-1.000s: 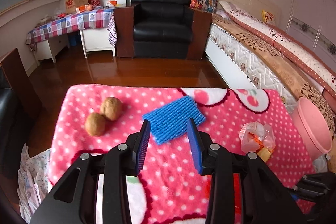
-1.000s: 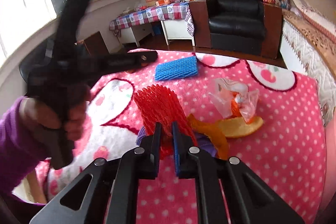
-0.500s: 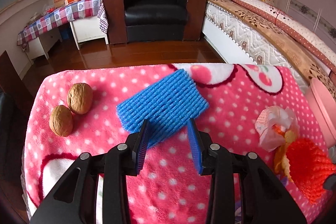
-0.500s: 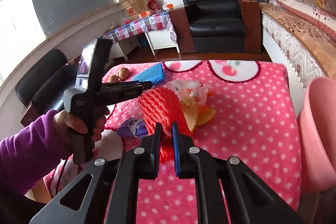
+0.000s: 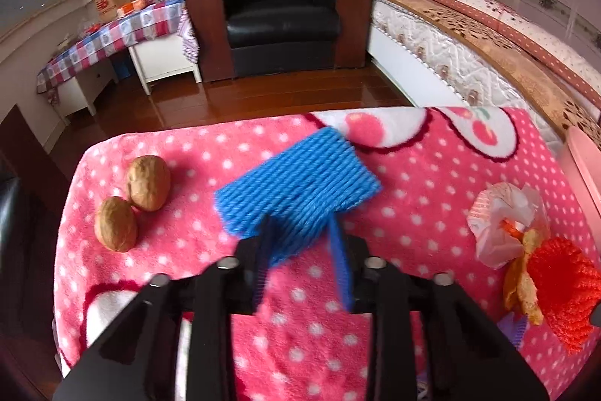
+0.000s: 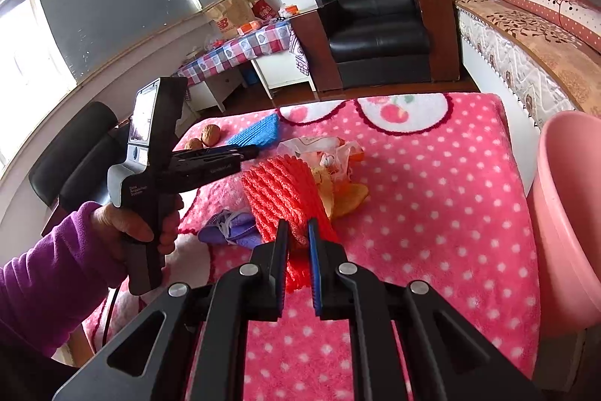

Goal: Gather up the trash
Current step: 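Grasp the red foam net with the right gripper while the left grasps the blue mesh pad, then carry the red foam net and blue mesh pad over the pink bucket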

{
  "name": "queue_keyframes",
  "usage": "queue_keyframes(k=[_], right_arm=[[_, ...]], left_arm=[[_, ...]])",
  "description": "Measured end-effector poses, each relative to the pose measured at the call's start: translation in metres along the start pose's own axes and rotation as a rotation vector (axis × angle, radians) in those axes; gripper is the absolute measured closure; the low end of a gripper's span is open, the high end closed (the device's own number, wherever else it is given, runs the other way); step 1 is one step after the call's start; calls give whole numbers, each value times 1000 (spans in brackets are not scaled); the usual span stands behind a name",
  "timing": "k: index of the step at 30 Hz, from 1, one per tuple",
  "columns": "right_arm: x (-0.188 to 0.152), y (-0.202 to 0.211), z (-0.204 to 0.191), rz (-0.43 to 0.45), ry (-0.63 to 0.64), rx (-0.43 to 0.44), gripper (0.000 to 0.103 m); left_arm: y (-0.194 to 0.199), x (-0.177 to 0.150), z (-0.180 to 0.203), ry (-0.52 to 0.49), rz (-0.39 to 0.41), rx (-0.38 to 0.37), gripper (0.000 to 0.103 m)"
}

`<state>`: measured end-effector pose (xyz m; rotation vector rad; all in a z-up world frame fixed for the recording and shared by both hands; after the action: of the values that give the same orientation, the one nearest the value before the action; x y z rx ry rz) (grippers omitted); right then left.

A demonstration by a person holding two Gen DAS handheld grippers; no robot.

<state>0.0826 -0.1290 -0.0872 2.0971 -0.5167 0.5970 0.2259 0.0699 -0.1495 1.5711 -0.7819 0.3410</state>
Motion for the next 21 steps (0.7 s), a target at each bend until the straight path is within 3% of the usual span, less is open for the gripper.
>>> queue_keyframes(k=[1, 3, 6, 10, 21], right_arm=[[0, 0, 0, 1, -4, 0, 93], [0, 0, 1, 1, -8, 1, 93], [-1, 3, -2, 4, -3, 3, 93], [-2, 10, -2, 20, -9, 3, 93], [-5, 46, 14, 87, -63, -22, 93]], left_arm=[[0, 0, -5, 24, 4, -4, 93], [2, -2, -14, 70, 19, -28, 97], [12, -4, -21, 104, 30, -27, 98], [45, -5, -17, 141, 83, -84, 98], [127, -5, 48, 145, 201, -233, 98]])
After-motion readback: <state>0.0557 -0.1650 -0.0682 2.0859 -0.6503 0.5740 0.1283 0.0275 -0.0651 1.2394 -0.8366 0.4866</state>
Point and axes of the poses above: each gripper's, at about its wrist camera, not at the fingertips, and y roughly against the way its jaws point, z to its right, x to its top, the point moved 7 cm from there along -y, roughly the way its jaws point, and after that the axes turned 14 degrees about -y, right-handed, at the moved point
